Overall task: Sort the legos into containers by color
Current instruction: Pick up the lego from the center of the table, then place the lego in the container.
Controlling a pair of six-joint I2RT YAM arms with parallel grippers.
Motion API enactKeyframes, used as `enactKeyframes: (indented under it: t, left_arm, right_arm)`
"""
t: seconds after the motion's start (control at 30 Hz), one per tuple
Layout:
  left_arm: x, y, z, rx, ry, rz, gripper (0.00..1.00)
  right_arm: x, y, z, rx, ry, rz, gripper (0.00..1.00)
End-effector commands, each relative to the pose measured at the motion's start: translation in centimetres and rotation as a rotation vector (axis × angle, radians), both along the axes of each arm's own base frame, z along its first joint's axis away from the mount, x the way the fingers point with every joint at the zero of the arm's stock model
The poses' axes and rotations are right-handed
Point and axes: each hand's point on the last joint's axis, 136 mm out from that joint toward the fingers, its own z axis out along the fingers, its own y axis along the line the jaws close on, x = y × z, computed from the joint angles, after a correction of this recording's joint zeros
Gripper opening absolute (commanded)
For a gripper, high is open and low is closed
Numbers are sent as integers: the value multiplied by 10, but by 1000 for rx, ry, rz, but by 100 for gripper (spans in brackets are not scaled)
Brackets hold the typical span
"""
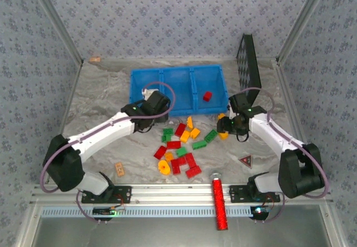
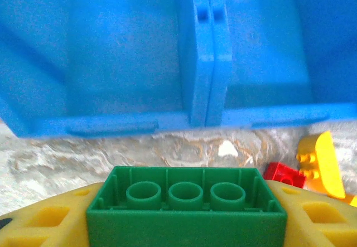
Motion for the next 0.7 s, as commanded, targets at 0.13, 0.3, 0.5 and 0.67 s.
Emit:
enactKeyframes:
  t: [0.13,0.3,0.5,0.67]
  left_arm:
    - [40,32,28,68,-73,53,52]
    - [75,49,11,50,-57,121,52]
    - [107,47,-16,39,-11,130,53]
    - [120,39,-37,41,32,116,53]
  right_arm:
    - [0,-1,-14,0,35,-2,62]
    - [1,0,-15,0,36,-2,62]
    - [5,-1,-13,-14,38,9,62]
    - [9,-1,-14,-18,41,14,62]
